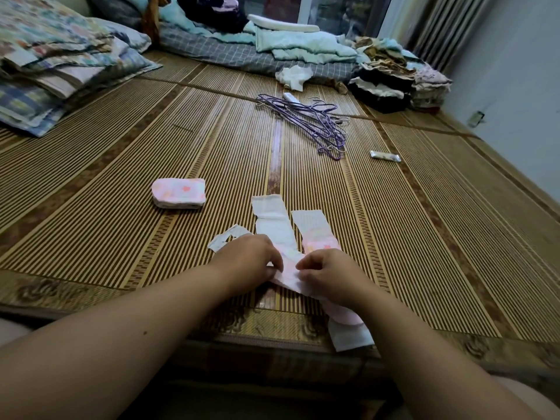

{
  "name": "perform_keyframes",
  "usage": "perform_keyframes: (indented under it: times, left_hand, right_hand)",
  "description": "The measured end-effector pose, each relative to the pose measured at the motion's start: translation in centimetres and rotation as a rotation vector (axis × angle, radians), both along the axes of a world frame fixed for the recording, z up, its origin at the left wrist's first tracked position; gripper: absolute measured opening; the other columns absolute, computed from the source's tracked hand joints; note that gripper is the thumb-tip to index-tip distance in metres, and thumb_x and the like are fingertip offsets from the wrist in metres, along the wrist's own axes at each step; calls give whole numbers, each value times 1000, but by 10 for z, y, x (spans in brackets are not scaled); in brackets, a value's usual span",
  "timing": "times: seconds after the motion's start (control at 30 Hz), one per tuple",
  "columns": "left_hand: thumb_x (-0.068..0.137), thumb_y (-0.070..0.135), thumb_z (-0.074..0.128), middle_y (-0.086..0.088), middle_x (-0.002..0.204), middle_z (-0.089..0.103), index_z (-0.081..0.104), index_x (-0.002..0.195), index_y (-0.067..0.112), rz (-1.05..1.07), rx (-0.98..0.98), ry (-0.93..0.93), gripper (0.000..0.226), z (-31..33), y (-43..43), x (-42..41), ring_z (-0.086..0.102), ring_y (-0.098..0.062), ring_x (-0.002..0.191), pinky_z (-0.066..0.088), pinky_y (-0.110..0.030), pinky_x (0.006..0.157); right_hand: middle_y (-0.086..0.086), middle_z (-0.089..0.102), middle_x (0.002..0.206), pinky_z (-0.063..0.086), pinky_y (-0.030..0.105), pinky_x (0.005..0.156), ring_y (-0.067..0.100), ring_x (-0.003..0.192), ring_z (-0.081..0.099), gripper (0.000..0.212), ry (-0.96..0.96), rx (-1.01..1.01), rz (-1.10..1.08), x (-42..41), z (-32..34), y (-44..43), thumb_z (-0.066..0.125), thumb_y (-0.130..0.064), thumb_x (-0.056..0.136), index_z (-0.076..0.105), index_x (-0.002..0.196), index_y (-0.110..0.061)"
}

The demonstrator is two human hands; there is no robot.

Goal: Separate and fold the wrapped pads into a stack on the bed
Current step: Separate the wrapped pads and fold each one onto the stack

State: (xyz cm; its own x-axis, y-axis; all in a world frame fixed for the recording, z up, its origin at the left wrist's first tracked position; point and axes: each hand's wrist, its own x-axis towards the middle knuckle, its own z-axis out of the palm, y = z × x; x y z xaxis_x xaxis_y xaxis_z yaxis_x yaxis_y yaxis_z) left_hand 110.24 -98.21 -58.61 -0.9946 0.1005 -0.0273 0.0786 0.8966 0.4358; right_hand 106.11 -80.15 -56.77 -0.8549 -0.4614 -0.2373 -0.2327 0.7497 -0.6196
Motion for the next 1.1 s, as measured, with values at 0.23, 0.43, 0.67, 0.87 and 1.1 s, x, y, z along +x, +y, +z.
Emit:
perform_keyframes:
  times: [0.23, 0.43, 0.67, 0.87, 1.1]
  left_hand:
    - [84, 32, 64, 10, 89, 55, 69, 88, 32, 60, 147, 98, 7, 5, 1, -5, 50, -10, 83, 41, -30, 69]
    - [83, 20, 67, 23, 74, 56, 70, 86, 29, -19, 341, 250, 10, 29, -1, -3, 57, 2, 74, 46, -23, 66]
    - [88, 13, 60, 16, 82, 63, 61, 76, 35, 37, 567, 275, 25, 72, -4, -16, 58, 4, 80, 43, -13, 66]
    - [89, 11, 57, 13, 79, 61, 59, 77, 32, 32, 646, 325, 25, 103, -7, -28, 56, 8, 69, 42, -2, 57]
    - [89, 8, 57, 14, 77, 60, 62, 79, 27, -8, 609, 431, 22, 136, -12, -40, 56, 11, 65, 45, -5, 58]
  right_hand:
    - [1, 70, 95, 52, 40, 83, 17, 89, 63, 29, -7, -159, -91, 0, 1, 2, 49, -34, 96, 70, 103, -17]
    - [-11, 61, 106, 48, 26, 79, 6, 97, 58, 29, 32, -269, -53, -4, 7, 1, 53, -22, 94, 61, 121, -28]
    - [-14, 60, 104, 45, 29, 79, 9, 101, 56, 25, 14, -468, -194, -22, 41, 0, 41, -29, 99, 63, 113, -28]
    - [3, 68, 102, 44, 31, 73, 14, 91, 65, 44, -103, -506, -128, -32, 79, -2, 32, -58, 91, 63, 101, -28]
    - [2, 68, 93, 49, 36, 78, 21, 88, 64, 48, -256, -600, 34, -44, 111, -16, 58, -57, 72, 64, 99, -17]
